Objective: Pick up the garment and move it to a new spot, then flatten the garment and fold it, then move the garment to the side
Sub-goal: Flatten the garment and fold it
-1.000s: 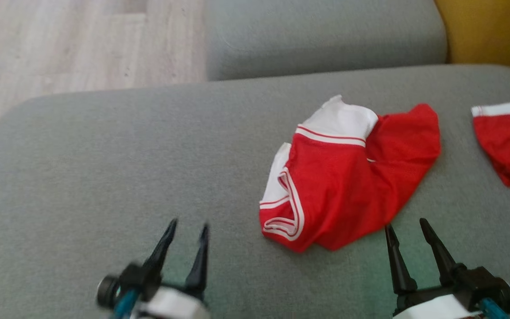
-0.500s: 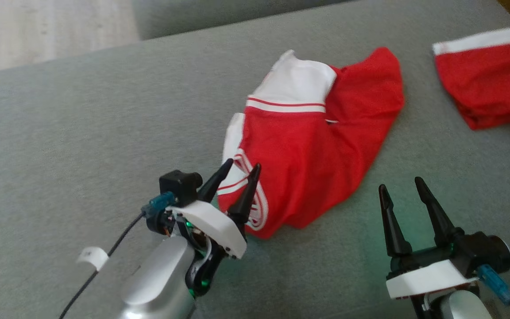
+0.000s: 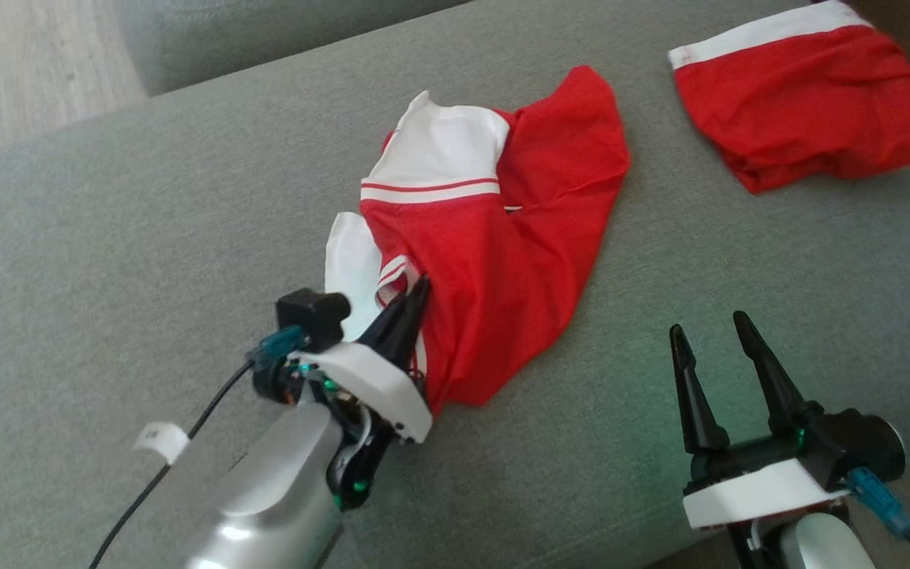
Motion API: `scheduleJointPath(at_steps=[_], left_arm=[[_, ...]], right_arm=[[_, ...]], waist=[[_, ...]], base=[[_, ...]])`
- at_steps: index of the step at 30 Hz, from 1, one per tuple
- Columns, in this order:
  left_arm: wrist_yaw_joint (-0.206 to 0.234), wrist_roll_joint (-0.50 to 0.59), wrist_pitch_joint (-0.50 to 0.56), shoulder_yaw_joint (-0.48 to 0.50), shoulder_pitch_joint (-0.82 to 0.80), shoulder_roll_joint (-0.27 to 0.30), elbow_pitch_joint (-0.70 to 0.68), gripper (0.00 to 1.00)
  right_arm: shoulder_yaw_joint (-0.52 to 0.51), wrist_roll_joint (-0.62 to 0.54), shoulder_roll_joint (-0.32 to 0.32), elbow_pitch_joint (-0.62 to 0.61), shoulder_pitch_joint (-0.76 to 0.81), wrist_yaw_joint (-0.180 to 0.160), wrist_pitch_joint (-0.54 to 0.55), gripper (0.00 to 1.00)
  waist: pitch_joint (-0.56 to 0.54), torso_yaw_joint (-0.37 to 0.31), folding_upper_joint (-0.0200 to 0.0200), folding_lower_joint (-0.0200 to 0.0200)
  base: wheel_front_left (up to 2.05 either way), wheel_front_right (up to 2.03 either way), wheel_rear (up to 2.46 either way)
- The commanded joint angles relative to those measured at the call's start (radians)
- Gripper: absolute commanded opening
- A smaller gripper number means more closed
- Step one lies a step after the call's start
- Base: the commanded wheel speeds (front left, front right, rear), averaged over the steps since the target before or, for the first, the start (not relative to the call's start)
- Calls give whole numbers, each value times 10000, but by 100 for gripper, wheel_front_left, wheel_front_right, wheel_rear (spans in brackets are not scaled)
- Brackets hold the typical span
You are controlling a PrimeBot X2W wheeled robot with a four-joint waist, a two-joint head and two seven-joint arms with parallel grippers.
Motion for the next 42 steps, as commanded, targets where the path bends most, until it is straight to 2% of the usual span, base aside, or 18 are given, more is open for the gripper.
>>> scheduleJointPath(at_steps=[1,5,10,15,19,24,29,32,35,38,39,40,42], left_arm=[[-59,-83,-156,106,-566,132,-427,0],[-60,-166,-180,-977,-1835,352,-1246,0],[-60,-426,-82,-1907,-4390,719,-2009,0],[-60,-1105,-403,-2274,-6843,1131,-2318,0],[-61,-1805,-777,-2339,-7626,1731,-2425,0],[-61,-3152,-810,-2472,-6117,2789,-3115,0],[77,-4464,-804,-2940,-2424,4088,-4217,0],[51,-4801,-708,-3753,-401,4665,-4835,0],[33,-4978,-867,-4278,899,4904,-4943,0],[64,-5085,-1001,-4504,1524,4886,-4866,0],[115,-5173,-1067,-4470,1629,4834,-4850,43],[164,-5207,-1125,-4427,1668,4804,-4859,100],[220,-5208,-1173,-4371,1657,4810,-4883,100]], right_arm=[[256,76,-59,-276,-194,65,-63,100],[318,112,-40,-251,-219,65,-63,100],[401,85,-31,-252,-221,65,-63,100],[355,30,-28,-253,-127,65,-63,100],[191,-33,-62,-384,57,65,-63,100],[-223,-123,-150,-601,309,65,-63,100],[-752,-239,-278,-814,531,65,-63,100],[-1033,-323,-396,-907,650,65,-63,100],[-1103,-380,-557,-924,648,65,-63,100],[-1203,-405,-634,-925,579,65,-63,100],[-1223,-414,-640,-928,567,65,-63,100],[-1202,-425,-652,-924,555,65,-63,100],[-1171,-429,-657,-915,541,65,-63,100]], waist=[[-92,-101,0,0],[-294,-298,0,0],[-646,-391,0,0],[-1078,-306,0,0],[-1325,62,0,0],[-1344,871,0,0],[-1197,1758,0,0],[-1100,2311,0,0],[-1035,2760,0,0],[-993,3111,0,0],[-986,3209,0,0],[-975,3285,0,0],[-968,3339,0,0]], base=[[0,0,0],[0,0,0],[0,0,0],[0,0,0],[0,0,0],[0,0,0],[0,0,0],[0,0,0],[0,0,0],[0,0,0],[0,0,0],[0,0,0],[0,0,0]])
